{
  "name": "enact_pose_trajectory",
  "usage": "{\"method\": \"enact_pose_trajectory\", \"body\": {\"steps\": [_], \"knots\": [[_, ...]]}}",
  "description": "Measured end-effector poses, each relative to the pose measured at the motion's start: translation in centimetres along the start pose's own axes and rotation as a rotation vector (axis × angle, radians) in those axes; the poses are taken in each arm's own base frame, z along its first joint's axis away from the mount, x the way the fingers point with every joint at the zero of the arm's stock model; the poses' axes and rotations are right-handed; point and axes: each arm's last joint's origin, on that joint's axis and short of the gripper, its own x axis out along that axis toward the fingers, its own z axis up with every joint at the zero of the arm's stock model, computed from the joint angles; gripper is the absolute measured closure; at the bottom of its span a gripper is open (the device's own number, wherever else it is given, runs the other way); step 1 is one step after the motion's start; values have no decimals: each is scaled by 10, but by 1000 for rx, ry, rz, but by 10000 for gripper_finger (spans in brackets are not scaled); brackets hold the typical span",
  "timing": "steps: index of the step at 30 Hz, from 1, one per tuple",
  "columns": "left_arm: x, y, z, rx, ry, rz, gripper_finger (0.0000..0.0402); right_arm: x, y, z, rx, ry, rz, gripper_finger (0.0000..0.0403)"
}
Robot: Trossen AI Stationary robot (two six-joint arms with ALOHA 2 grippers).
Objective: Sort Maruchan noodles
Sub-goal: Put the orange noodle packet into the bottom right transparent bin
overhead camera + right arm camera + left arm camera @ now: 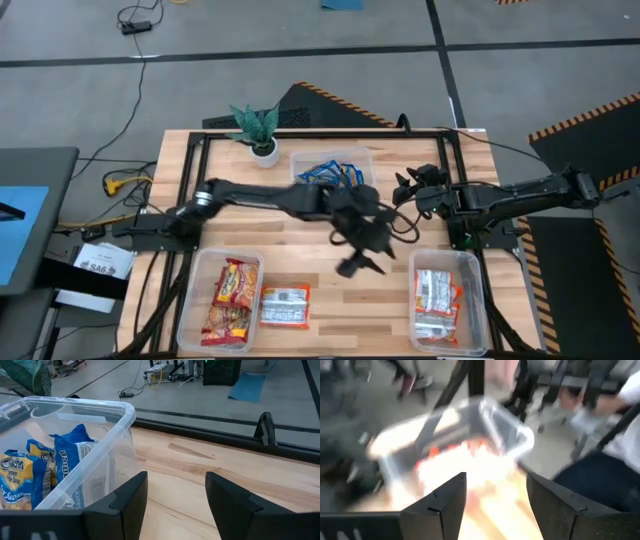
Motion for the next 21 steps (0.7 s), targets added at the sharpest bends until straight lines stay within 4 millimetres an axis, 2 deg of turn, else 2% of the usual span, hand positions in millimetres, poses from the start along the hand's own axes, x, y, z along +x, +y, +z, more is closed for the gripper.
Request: {"method": "enact_pose_trajectory", "body": {"steps": [5,9,12,15,17,21], "knots": [[-62,-15,18,-35,168,56,207,0,0,0,-5,3,-3,180],[-93,-29,15,-73,197,87,207,0,0,0,-5,4,-2,180],[-117,-42,7,-63,153,171,207,0,0,-1,-6,4,-1,180],[-144,-59,-13,-68,96,277,207,0,0,-1,-7,5,-1,180],[-162,-72,-35,-75,52,361,207,0,0,-1,-8,5,-1,180],[-206,-103,-79,-89,-155,512,207,0,0,0,-6,3,1,180]]}}
